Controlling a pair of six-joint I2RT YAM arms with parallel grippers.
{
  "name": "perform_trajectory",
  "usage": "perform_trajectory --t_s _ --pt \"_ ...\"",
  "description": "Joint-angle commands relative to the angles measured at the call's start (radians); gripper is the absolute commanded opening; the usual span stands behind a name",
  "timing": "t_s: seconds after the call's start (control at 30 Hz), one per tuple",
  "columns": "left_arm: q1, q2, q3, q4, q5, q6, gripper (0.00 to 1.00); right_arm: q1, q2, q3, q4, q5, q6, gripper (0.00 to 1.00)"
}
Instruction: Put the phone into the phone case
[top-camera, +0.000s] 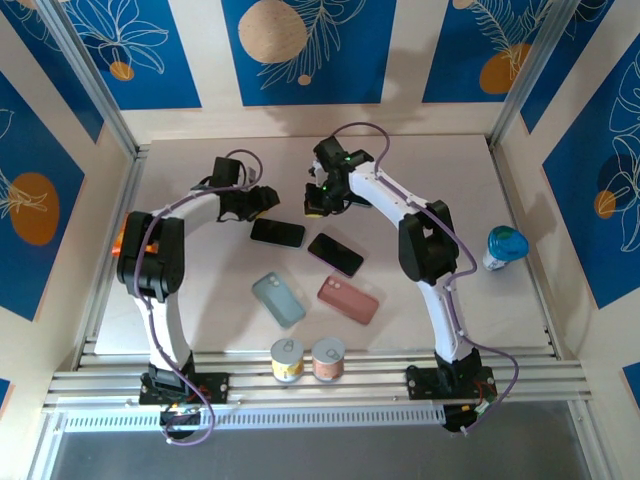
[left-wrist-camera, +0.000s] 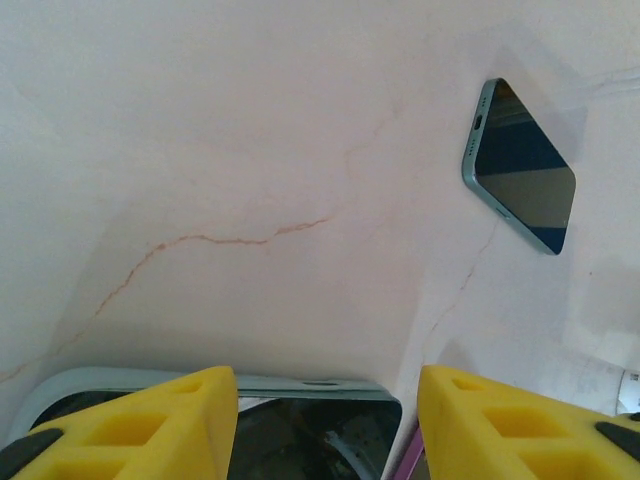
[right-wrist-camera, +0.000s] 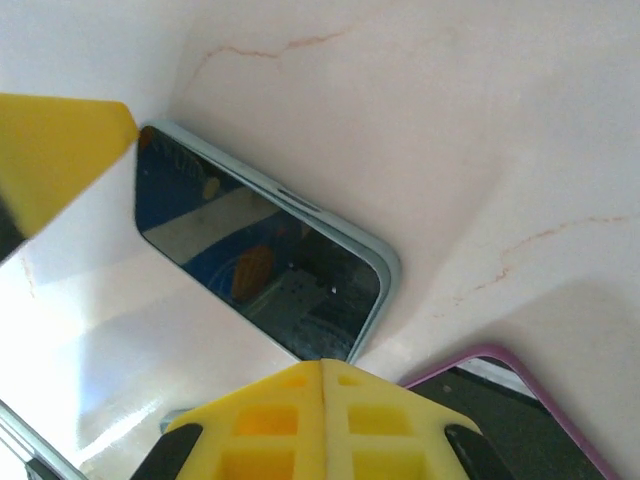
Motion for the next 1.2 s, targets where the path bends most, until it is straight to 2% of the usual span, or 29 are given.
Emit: perform_trajectory --t_s 0.0,0.33,0.87,1.17 --pt "0.010 -0.061 -0.053 -0.022 -0.004 -0.002 0.51 0.020 0.055 0.045 -0.059 0.014 -0.037 0.00" --pt "0.012 -0.080 -0.195 0.044 -0.001 -0.029 0.51 0.042 0.139 0.098 -0.090 0.070 -0.065 0.00" --pt "0.011 -0.045 -0.243 0.083 -0.003 -0.033 0.51 0.080 0.266 0.153 -0.181 0.162 -0.106 0.00" --pt "0.011 -0.043 -0.245 0.087 -0.002 -0.033 0.51 0.083 0.271 0.175 -0.185 0.144 -0.100 0.00"
